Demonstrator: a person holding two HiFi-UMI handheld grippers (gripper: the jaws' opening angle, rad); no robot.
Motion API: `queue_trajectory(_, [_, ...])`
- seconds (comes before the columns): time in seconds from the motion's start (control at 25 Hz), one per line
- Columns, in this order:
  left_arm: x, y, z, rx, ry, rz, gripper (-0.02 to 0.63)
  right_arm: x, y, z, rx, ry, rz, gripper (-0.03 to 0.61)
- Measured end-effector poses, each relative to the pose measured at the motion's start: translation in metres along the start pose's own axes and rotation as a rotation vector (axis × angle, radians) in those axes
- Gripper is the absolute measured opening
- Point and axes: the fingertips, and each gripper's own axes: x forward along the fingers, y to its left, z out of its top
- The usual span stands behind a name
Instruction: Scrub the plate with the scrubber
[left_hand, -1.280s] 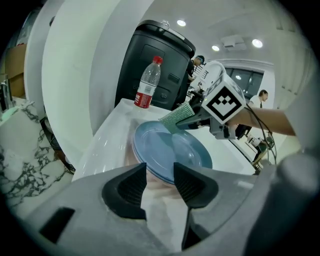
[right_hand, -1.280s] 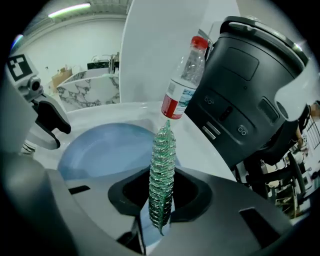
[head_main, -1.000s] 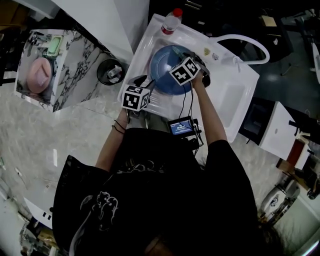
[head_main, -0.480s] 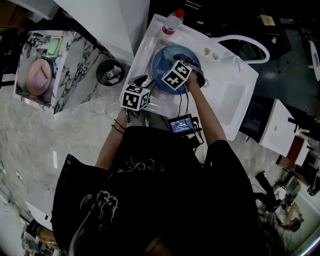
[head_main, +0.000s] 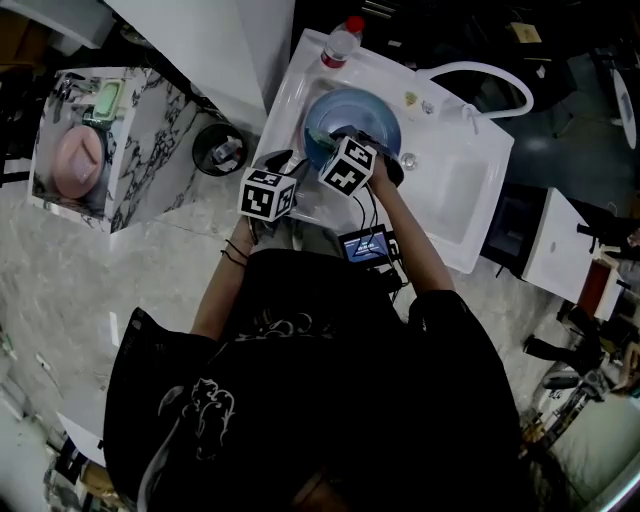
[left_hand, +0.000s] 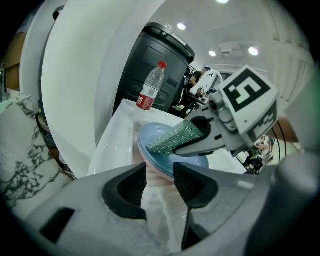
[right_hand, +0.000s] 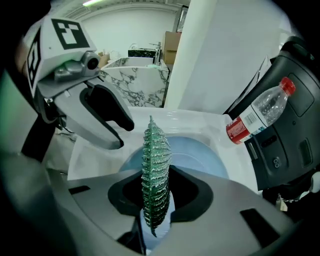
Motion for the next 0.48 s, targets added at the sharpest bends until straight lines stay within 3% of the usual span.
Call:
queue_trajectory(0.28, [-0.005,0.005,0.007,-0.03,-0.027,-0.004,0.179,-0.017,0.032,-0.012,0.089,-0.021,0.148,0.092])
queue_trajectory(0.48, [0.001,0.001,0.011,-0.006,-0.022,-0.015,0.179,-0.023,0.042,-0.021,0.155,-0.049,0.217,0.092])
